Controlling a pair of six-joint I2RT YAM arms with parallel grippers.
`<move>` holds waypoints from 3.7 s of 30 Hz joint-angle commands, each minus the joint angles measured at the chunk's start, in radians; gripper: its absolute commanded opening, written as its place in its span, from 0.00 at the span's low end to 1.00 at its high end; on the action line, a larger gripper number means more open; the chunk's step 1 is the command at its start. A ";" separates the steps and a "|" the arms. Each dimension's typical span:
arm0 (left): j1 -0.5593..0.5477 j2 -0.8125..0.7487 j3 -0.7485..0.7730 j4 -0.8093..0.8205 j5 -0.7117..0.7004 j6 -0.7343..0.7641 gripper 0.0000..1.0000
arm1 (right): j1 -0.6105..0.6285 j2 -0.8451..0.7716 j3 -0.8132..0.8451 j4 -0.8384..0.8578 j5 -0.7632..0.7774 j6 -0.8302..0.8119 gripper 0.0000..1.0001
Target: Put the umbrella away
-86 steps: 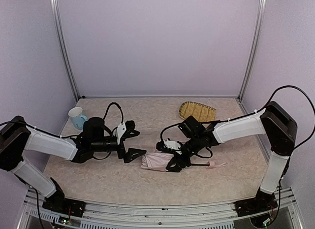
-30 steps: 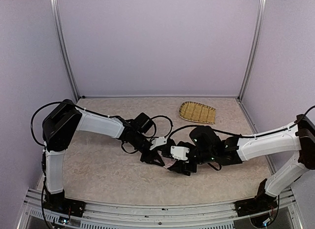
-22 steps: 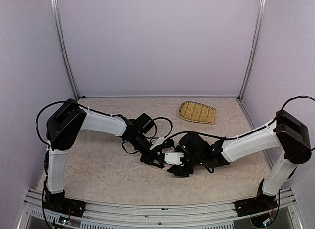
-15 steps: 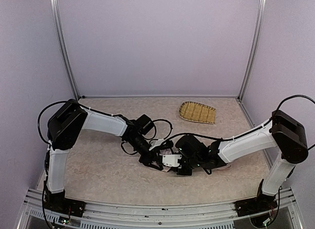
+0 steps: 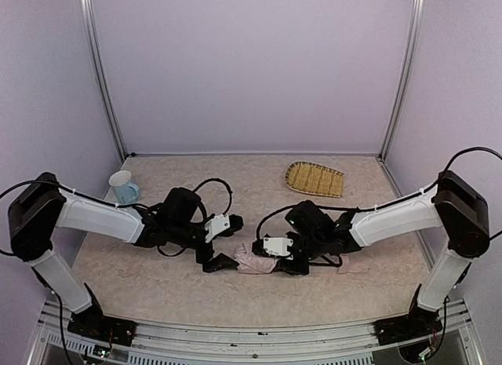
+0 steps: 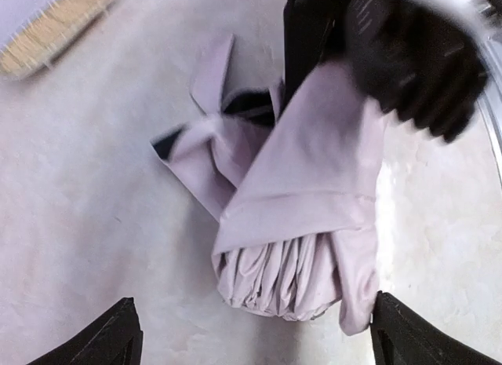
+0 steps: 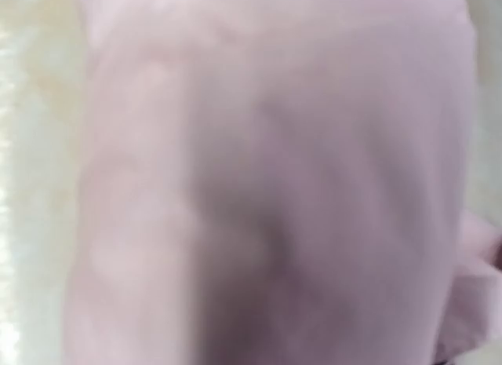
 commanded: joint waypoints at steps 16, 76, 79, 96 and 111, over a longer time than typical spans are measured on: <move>-0.099 -0.190 -0.287 0.721 -0.042 0.045 0.98 | -0.209 0.241 0.283 -0.419 -0.688 0.098 0.06; -0.157 0.317 0.190 -0.033 -0.273 0.261 0.14 | -0.348 0.225 0.352 -0.294 -0.761 0.226 0.58; -0.151 0.329 0.213 -0.104 -0.248 0.241 0.10 | -0.364 0.123 0.303 -0.235 -0.678 0.260 0.62; -0.111 0.382 0.274 -0.208 -0.199 0.075 0.09 | -0.446 -0.349 0.017 -0.469 0.139 0.881 0.73; -0.104 0.389 0.279 -0.215 -0.181 0.065 0.10 | -0.509 -0.313 -0.120 -0.563 0.249 1.044 0.41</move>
